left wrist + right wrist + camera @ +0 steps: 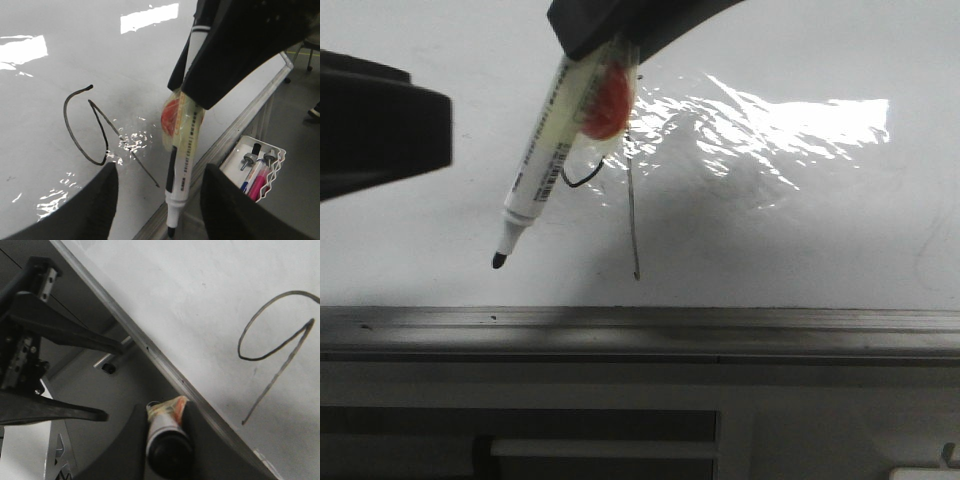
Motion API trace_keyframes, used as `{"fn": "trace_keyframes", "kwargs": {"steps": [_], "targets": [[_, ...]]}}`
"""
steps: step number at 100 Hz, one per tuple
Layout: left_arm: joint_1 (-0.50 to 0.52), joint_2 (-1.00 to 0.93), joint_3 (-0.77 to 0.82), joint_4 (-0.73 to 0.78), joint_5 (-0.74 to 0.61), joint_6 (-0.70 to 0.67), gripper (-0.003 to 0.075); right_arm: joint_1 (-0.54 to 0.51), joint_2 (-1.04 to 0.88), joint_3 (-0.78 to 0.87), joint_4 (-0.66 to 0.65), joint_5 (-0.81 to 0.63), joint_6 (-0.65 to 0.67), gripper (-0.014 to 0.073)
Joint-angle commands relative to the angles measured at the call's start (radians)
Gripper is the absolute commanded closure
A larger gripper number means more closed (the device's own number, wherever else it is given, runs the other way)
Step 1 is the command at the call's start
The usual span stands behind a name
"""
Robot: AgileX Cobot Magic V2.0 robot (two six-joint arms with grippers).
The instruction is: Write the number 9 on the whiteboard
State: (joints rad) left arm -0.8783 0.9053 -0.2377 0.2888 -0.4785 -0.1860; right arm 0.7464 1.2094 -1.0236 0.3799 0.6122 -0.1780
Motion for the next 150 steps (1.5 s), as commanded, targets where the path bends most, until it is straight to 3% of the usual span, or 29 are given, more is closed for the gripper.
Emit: {"fn": "trace_keyframes", "kwargs": {"steps": [1,26,36,45,60,69,79,90,96,119,150], "targets": [[-0.009,0.066,-0.052,-0.006,-0.136,0.018,0.0366,0.003,-0.028,-0.033,0.021,-0.061,0.014,0.0655],[-0.009,0.171,-0.090,0.077,-0.151,0.018,0.0367,0.003,-0.028,-0.033,0.064,-0.059,0.014,0.0655],[-0.009,0.184,-0.090,0.075,-0.152,0.018,0.0403,0.003,-0.028,-0.033,0.064,-0.053,0.014,0.0655],[-0.009,0.184,-0.090,0.075,-0.160,0.018,0.0490,0.003,-0.028,-0.033,0.064,-0.044,0.014,0.0655],[-0.009,0.184,-0.090,0.075,-0.171,0.018,0.0722,0.003,-0.028,-0.033,0.064,-0.028,0.014,0.0655],[-0.009,0.184,-0.090,0.075,-0.171,0.018,0.0741,0.003,-0.028,-0.033,0.062,-0.028,0.014,0.0637],[-0.009,0.184,-0.090,0.073,-0.171,0.018,0.0741,0.003,-0.028,-0.033,0.062,-0.028,0.014,0.0456],[-0.009,0.184,-0.090,-0.005,-0.162,-0.007,0.0741,0.003,-0.028,-0.033,0.062,-0.041,0.014,0.0145],[-0.009,0.184,-0.090,-0.127,-0.143,-0.024,0.0741,0.003,-0.028,-0.033,0.062,-0.044,0.014,0.0077],[-0.009,0.184,-0.090,-0.575,0.005,-0.037,0.0741,0.003,-0.028,-0.033,0.062,-0.041,0.014,0.0137],[-0.009,0.253,-0.148,-0.649,0.067,-0.045,0.0741,0.003,-0.028,-0.033,0.064,-0.041,0.014,0.0141]]}}
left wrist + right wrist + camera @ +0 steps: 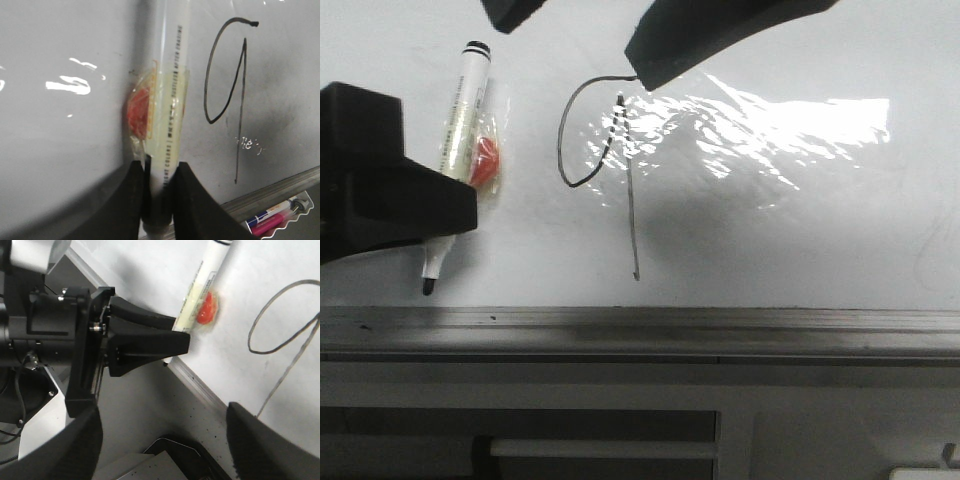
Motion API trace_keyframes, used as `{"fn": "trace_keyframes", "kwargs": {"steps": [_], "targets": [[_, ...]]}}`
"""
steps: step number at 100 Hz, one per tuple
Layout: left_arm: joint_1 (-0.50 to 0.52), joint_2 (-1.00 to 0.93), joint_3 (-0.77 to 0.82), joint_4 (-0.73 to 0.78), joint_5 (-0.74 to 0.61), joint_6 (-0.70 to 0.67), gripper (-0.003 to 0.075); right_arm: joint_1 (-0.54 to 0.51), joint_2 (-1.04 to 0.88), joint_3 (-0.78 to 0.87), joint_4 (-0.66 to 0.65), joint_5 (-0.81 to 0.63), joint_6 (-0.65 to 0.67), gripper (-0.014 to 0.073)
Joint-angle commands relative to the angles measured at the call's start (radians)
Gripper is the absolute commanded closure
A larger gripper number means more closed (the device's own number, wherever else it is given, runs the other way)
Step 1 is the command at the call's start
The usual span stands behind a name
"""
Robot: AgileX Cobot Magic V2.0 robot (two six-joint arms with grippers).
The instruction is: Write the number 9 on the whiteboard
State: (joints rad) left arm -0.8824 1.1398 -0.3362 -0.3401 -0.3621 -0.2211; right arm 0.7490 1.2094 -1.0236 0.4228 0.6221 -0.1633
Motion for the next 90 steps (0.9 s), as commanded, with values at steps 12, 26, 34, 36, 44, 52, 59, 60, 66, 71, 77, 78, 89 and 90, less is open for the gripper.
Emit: {"fn": "trace_keyframes", "kwargs": {"steps": [12,26,34,36,44,52,59,60,66,71,77,78,89,90], "targets": [[-0.006,0.041,-0.066,-0.028,-0.050,-0.010,0.0741,0.001,-0.028,-0.033,0.023,-0.047,0.000,0.0141],[-0.006,0.039,-0.066,-0.028,-0.077,-0.010,0.0741,0.001,-0.028,-0.033,0.023,-0.028,0.000,0.0141],[-0.006,0.039,-0.066,-0.028,-0.073,-0.010,0.0738,0.001,-0.028,-0.033,0.023,-0.025,0.000,0.0141],[-0.006,0.039,-0.066,-0.026,-0.071,-0.010,0.0731,0.001,-0.028,-0.033,0.023,-0.023,0.000,0.0141],[-0.006,0.039,-0.066,-0.026,-0.071,-0.010,0.0652,0.001,-0.029,-0.033,0.023,-0.023,0.000,0.0141],[-0.006,0.039,-0.066,-0.026,-0.071,-0.010,0.0475,0.001,-0.029,-0.033,0.023,-0.026,0.000,0.0141],[-0.006,0.039,-0.066,-0.026,-0.071,-0.020,0.0339,0.001,-0.029,-0.033,0.023,-0.029,0.000,0.0142],[-0.006,0.039,-0.066,-0.026,-0.071,-0.024,0.0329,0.001,-0.029,-0.033,0.023,-0.029,0.000,0.0143],[-0.006,0.039,-0.066,-0.026,-0.074,-0.036,0.0278,0.001,-0.031,-0.033,0.018,-0.031,0.000,0.0151],[-0.006,0.034,-0.066,-0.026,-0.076,-0.036,0.0276,0.001,-0.033,-0.033,0.008,-0.036,0.000,0.0178],[-0.006,0.022,-0.066,-0.026,-0.076,-0.036,0.0276,0.001,-0.042,-0.033,-0.018,-0.050,0.000,0.0251],[-0.006,0.020,-0.066,-0.026,-0.076,-0.036,0.0276,0.001,-0.046,-0.033,-0.026,-0.052,0.000,0.0263],[-0.006,-0.034,-0.066,-0.019,-0.076,-0.019,0.0278,0.001,-0.112,-0.007,-0.068,-0.119,0.000,0.0517],[-0.006,-0.043,-0.066,-0.017,-0.076,-0.019,0.0280,0.001,-0.117,-0.004,-0.070,-0.125,0.000,0.0535]]}}
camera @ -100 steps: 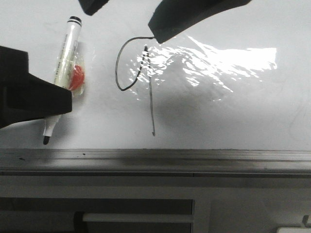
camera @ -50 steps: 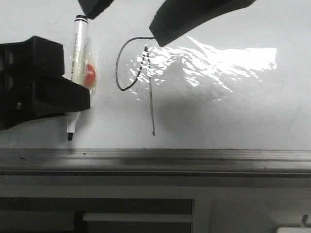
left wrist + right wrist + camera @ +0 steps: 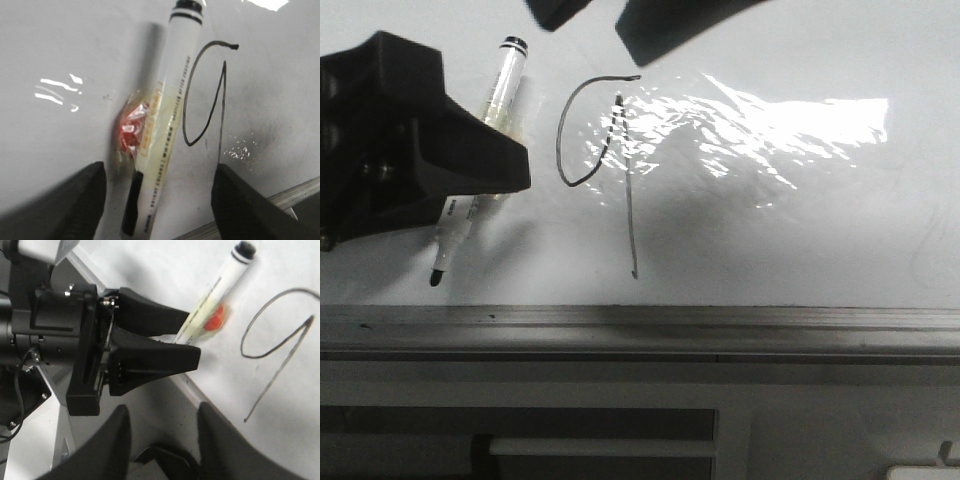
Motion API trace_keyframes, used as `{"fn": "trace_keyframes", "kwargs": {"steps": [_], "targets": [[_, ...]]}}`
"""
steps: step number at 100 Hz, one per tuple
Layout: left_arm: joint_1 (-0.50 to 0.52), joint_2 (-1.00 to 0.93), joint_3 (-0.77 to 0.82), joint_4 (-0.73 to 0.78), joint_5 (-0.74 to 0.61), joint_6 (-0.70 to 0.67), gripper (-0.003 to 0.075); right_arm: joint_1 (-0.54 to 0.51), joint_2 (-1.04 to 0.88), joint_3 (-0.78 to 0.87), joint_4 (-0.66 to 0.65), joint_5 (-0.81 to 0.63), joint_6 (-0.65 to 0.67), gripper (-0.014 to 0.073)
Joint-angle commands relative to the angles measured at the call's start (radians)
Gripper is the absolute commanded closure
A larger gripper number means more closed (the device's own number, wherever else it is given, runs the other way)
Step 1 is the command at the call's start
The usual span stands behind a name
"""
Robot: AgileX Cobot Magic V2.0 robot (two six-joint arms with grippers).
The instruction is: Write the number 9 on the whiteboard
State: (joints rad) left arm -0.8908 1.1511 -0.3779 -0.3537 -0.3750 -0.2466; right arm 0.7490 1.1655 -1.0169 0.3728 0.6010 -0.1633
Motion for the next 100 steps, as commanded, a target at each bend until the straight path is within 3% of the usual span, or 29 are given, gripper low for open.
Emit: {"fn": "trace_keyframes", "kwargs": {"steps": [1,6,15,20,31,65,100], "targets": [[0.002,-0.059,-0.024,-0.002,-0.063,0.009,0.0281,0.001,-0.079,-0.008,-0.023,-0.114,0.000,0.0570],[0.002,-0.094,-0.024,0.017,-0.055,0.022,0.0281,0.001,-0.127,0.019,-0.036,-0.148,0.000,0.0661],[0.002,-0.166,-0.021,0.056,-0.050,0.024,0.0330,0.001,-0.207,0.077,-0.073,-0.215,-0.002,0.0656],[0.002,-0.206,-0.011,0.096,-0.054,0.024,0.0423,0.001,-0.264,0.131,-0.094,-0.256,-0.003,0.0656],[0.002,-0.309,0.028,0.216,-0.079,0.024,0.0738,0.001,-0.386,0.267,-0.147,-0.361,-0.003,0.0656],[0.002,-0.542,0.245,0.274,-0.116,0.024,0.0741,0.001,-0.817,0.690,-0.165,-0.484,-0.003,0.0656],[0.002,-0.563,0.361,0.274,-0.108,-0.005,0.0741,0.001,-1.012,0.813,-0.165,-0.441,-0.003,0.0656]]}}
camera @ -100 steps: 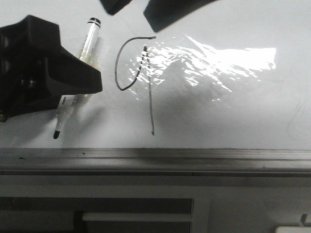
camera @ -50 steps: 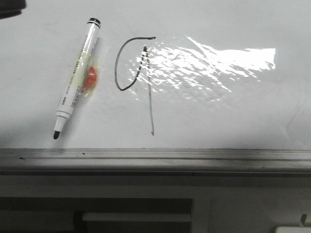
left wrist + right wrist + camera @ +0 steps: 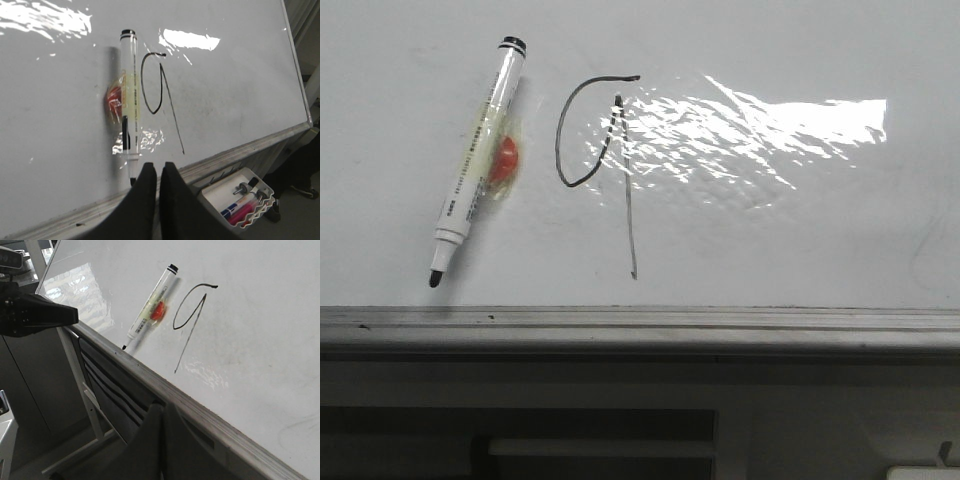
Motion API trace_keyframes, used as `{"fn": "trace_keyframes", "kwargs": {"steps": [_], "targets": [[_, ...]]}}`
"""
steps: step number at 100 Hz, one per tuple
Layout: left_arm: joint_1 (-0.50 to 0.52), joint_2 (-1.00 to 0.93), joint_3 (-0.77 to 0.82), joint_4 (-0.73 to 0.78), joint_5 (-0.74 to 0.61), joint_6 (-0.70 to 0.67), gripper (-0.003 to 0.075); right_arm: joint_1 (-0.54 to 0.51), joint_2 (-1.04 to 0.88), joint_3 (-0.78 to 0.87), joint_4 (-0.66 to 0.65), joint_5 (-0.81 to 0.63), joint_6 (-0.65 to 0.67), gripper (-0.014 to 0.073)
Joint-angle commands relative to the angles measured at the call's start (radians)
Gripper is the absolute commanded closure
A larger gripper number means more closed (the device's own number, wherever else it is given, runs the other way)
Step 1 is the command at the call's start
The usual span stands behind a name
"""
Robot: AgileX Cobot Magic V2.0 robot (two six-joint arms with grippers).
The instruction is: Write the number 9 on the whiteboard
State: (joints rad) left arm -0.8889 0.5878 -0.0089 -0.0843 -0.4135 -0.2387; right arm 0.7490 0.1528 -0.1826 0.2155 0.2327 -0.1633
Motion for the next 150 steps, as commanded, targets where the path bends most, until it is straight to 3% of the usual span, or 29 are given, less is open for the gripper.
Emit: {"fn": "trace_keyframes", "kwargs": {"steps": [1,59,72,96,118,142,150], "targets": [[0.000,0.000,-0.007,0.005,-0.069,-0.013,0.0741,0.001,0.001,-0.021,-0.008,-0.072,-0.003,0.0656],[0.002,-0.004,0.027,0.005,-0.061,-0.013,0.0741,0.001,0.001,-0.021,-0.008,-0.072,-0.003,0.0656],[0.023,-0.067,0.027,-0.058,0.039,-0.011,0.0741,0.001,0.001,-0.021,-0.008,-0.072,-0.003,0.0656],[0.229,-0.252,0.027,0.134,0.177,0.034,0.0741,0.001,0.001,-0.021,-0.008,-0.072,-0.003,0.0656],[0.441,-0.381,0.027,0.077,0.198,0.407,0.0741,0.001,0.001,-0.021,-0.008,-0.072,-0.003,0.0656],[0.624,-0.530,0.027,0.027,0.476,0.392,0.0741,0.001,0.001,-0.021,-0.008,-0.072,-0.003,0.0656],[0.685,-0.572,0.027,0.027,0.529,0.315,0.0741,0.001,0.001,-0.021,-0.008,-0.072,-0.003,0.0656]]}}
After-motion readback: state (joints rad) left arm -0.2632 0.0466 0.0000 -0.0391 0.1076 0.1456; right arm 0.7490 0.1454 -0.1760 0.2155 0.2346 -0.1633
